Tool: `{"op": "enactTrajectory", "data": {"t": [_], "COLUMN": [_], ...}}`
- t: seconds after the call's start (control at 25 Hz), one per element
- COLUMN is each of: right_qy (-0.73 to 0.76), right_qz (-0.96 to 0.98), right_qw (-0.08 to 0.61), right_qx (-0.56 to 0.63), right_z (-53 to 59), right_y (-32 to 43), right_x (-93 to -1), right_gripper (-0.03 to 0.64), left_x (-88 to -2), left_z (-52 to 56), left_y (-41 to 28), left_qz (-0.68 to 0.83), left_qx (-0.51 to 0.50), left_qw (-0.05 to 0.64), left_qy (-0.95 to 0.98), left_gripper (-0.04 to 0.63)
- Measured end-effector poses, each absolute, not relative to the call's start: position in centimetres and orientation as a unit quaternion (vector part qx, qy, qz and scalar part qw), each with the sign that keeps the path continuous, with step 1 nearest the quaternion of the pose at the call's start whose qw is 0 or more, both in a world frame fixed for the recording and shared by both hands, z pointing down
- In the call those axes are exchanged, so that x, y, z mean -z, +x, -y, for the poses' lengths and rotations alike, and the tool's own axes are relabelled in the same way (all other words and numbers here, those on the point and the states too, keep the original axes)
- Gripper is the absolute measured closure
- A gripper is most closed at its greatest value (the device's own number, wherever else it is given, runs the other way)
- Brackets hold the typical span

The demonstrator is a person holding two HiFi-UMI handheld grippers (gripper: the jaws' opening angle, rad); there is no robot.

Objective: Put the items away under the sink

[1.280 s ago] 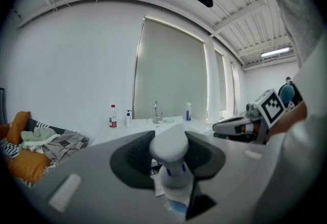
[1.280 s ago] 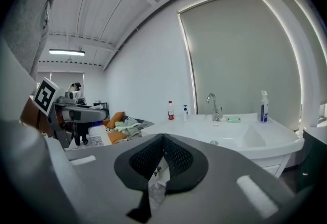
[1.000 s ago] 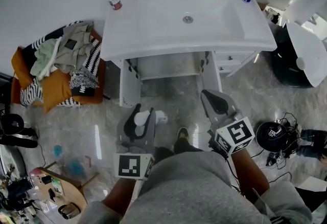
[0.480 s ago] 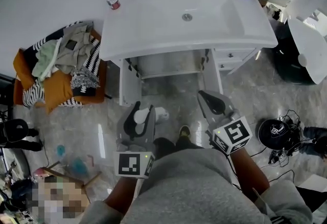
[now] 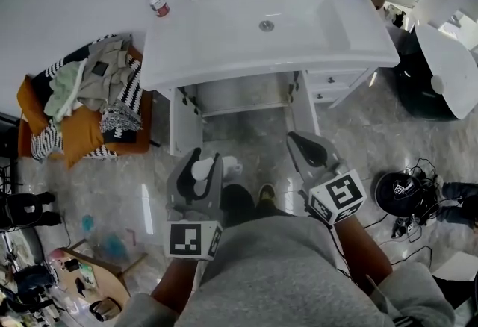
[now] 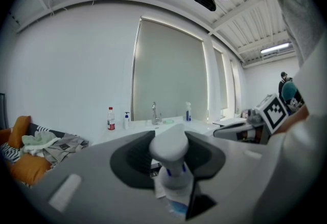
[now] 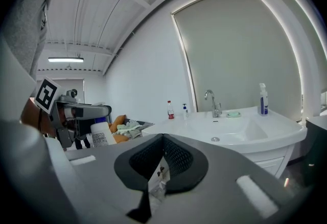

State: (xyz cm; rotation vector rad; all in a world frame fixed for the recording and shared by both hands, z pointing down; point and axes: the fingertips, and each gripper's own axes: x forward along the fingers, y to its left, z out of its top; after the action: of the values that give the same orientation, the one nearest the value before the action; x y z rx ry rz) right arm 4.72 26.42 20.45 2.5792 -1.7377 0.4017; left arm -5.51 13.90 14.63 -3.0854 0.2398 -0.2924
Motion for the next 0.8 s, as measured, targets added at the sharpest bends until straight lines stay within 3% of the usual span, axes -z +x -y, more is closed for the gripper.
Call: {"op": "enactTrajectory", "data": {"t": [0.8], "right_qy": [0.824], "right_qz": [0.553], "right_qw": [0.023], "right_qx": [-0.119], "right_z": [-27.0], "right_y": [2.6], "right_x": [-20.2], "right_gripper": [0.618], "left_x": [-13.3], "left_z": [-14.0], "left_y": [-7.4], "left_qz": [-0.08], "left_qx": [0.072], "left_qw": [0.017], "left_qy": [-0.994], "left_gripper": [0.445]}}
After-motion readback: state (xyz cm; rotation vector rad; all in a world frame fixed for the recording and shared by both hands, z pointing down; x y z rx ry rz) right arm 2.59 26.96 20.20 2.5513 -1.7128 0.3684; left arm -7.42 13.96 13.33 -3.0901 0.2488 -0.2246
